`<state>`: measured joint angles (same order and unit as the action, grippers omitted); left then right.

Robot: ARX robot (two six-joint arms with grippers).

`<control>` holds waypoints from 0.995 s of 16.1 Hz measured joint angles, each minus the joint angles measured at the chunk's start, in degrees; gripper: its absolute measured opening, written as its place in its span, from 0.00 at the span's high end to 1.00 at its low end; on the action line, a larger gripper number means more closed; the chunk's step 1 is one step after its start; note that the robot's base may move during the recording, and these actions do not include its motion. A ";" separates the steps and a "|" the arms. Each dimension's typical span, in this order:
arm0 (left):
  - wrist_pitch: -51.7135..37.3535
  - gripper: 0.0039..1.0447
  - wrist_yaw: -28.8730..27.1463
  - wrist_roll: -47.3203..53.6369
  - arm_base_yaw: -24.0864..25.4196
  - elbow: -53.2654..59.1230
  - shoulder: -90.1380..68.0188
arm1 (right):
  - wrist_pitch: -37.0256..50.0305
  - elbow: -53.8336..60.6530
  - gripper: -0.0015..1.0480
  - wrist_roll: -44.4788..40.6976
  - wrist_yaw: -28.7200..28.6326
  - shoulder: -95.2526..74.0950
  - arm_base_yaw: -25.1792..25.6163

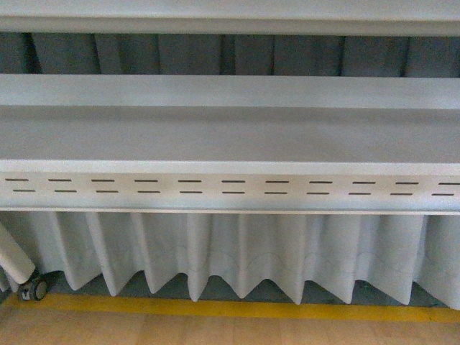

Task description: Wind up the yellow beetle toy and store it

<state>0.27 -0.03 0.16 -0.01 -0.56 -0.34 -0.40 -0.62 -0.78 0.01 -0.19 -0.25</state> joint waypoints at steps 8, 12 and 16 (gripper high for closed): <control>0.00 0.06 -0.02 0.00 0.00 0.00 0.00 | 0.17 0.00 0.06 -0.02 0.00 0.00 0.00; -0.09 0.06 0.00 0.00 0.00 0.00 0.00 | 0.17 0.00 0.06 0.02 0.00 -0.02 0.00; -0.11 0.06 0.02 0.00 0.00 -0.02 0.00 | 0.20 0.00 0.06 0.00 -0.02 -0.04 0.00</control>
<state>0.16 -0.01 0.16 -0.01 -0.58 -0.34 -0.21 -0.62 -0.78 -0.01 -0.23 -0.25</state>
